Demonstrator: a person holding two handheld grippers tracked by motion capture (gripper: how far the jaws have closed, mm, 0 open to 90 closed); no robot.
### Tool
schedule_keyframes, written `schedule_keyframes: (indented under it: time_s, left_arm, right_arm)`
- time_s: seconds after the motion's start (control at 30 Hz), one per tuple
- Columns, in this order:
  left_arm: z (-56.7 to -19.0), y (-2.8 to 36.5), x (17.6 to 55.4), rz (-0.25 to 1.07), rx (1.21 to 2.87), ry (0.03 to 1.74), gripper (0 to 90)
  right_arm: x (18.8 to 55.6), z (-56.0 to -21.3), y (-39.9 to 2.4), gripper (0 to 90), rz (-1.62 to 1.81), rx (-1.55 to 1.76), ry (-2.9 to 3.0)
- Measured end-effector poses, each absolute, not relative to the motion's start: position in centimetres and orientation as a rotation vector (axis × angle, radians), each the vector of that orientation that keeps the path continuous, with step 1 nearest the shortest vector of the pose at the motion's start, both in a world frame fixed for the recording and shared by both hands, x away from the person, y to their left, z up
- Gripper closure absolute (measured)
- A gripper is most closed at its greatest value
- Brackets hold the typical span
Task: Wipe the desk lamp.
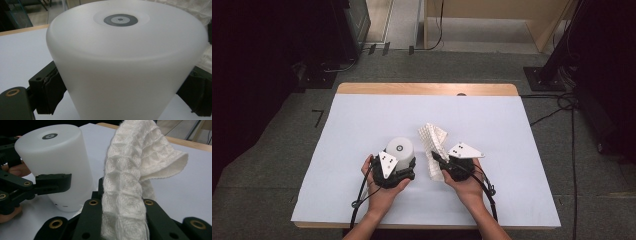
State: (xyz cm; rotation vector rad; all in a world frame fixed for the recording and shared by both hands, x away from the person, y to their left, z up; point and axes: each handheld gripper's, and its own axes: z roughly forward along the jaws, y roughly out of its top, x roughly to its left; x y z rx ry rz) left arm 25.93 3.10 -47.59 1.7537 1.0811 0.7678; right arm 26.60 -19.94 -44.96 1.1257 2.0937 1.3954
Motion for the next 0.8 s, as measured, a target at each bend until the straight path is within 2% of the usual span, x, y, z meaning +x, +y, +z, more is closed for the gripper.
schedule_keyframes:
  time_s: [0.17, 0.4, 0.67, 0.8]
  left_arm:
    - [-47.8, 2.5, 25.9, 0.796, 1.733, 1.118, 7.3]
    - [-47.7, 3.3, 26.4, 0.734, 1.736, 1.089, 8.5]
    - [-46.3, 5.9, 27.5, 0.466, 1.712, 0.86, 8.7]
    - [-45.7, 6.8, 27.7, 0.368, 1.667, 0.814, 8.7]
  right_arm:
    - [26.6, -45.2, -19.5, 79.9, 1.39, 1.115, 2.11]
    - [26.5, -45.3, -19.4, 79.9, 1.383, 1.115, 2.117]
    - [26.2, -45.5, -18.7, 79.9, 1.401, 1.092, 2.145]
    - [25.9, -45.7, -17.8, 79.9, 1.39, 1.079, 2.172]
